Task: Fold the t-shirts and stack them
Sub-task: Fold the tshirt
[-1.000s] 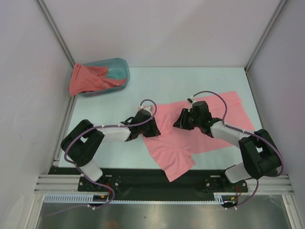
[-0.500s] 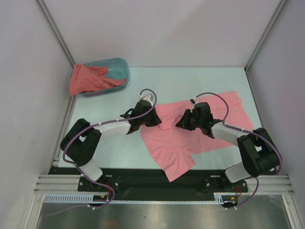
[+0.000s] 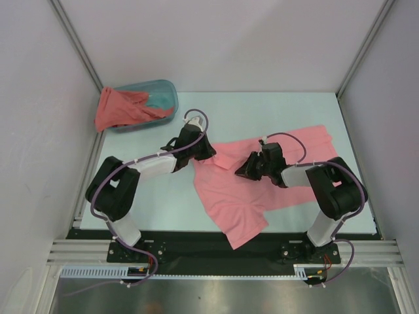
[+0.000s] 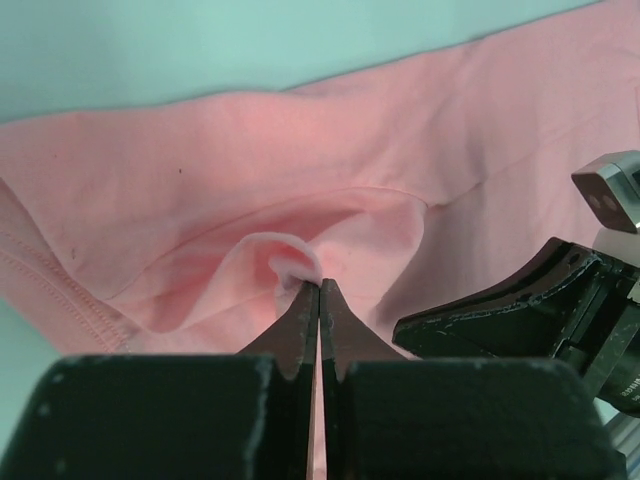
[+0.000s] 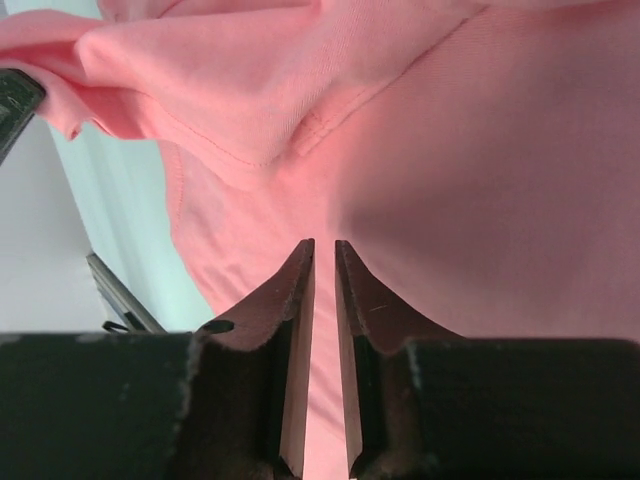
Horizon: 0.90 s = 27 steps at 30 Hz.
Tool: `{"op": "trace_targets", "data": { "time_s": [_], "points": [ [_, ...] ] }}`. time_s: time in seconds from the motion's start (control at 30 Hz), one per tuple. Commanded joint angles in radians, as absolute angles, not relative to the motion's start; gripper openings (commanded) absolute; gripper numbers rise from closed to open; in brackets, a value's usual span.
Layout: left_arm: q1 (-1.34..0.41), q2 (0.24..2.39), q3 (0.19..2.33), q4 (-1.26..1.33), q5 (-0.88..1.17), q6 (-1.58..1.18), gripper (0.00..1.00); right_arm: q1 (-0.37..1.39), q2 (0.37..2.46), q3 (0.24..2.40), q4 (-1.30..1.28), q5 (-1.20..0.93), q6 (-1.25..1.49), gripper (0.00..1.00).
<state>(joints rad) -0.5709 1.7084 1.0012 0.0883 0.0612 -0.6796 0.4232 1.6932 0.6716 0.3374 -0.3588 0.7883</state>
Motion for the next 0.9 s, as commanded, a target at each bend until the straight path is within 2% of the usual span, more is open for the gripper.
{"op": "trace_targets", "data": {
  "time_s": [0.0,0.53,0.87],
  "points": [
    [-0.561,1.726,1.051,0.13,0.087,-0.655,0.0,0.422,1.735,0.686,0.475,-0.39,0.874,0.2],
    [-0.534,1.741,1.068,0.16,0.103,-0.667,0.0,0.446,1.847,0.615,0.725,-0.261,1.107,0.23],
    [-0.534,1.738,1.06,0.183,0.1,-0.686,0.0,0.472,1.864,0.644,0.663,-0.169,1.158,0.26]
  ]
}}
